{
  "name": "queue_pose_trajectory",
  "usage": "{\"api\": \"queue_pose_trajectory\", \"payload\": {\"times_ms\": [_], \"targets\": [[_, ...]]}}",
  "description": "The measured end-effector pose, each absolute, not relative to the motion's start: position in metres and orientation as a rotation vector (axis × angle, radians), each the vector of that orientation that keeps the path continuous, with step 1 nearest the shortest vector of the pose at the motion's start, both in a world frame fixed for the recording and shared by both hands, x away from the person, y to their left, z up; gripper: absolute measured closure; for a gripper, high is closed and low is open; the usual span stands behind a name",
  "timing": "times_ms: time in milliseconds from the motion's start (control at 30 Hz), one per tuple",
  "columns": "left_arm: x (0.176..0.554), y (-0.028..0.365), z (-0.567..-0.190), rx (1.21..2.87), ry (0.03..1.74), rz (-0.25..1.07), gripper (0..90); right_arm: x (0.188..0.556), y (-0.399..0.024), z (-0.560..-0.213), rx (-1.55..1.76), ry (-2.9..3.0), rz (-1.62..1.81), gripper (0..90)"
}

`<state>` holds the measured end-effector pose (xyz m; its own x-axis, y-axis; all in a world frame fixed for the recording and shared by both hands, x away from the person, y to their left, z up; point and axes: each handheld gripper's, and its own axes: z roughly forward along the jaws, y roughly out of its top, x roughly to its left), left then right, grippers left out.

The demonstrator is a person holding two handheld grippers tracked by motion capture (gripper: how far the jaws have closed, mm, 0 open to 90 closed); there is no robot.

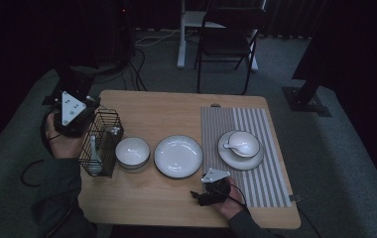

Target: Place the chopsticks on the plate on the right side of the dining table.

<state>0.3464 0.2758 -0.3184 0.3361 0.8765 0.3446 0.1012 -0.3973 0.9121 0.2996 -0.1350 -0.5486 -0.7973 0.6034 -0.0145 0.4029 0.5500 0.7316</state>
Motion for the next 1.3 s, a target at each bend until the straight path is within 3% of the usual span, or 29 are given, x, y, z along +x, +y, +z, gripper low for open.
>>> {"api": "queue_pose_trajectory", "payload": {"times_ms": [1300], "targets": [[0.351,0.221,-0.326,1.8,0.768,0.96,84.3,0.3,-0.135,-0.549,0.839,2.523,1.092,19.0]]}}
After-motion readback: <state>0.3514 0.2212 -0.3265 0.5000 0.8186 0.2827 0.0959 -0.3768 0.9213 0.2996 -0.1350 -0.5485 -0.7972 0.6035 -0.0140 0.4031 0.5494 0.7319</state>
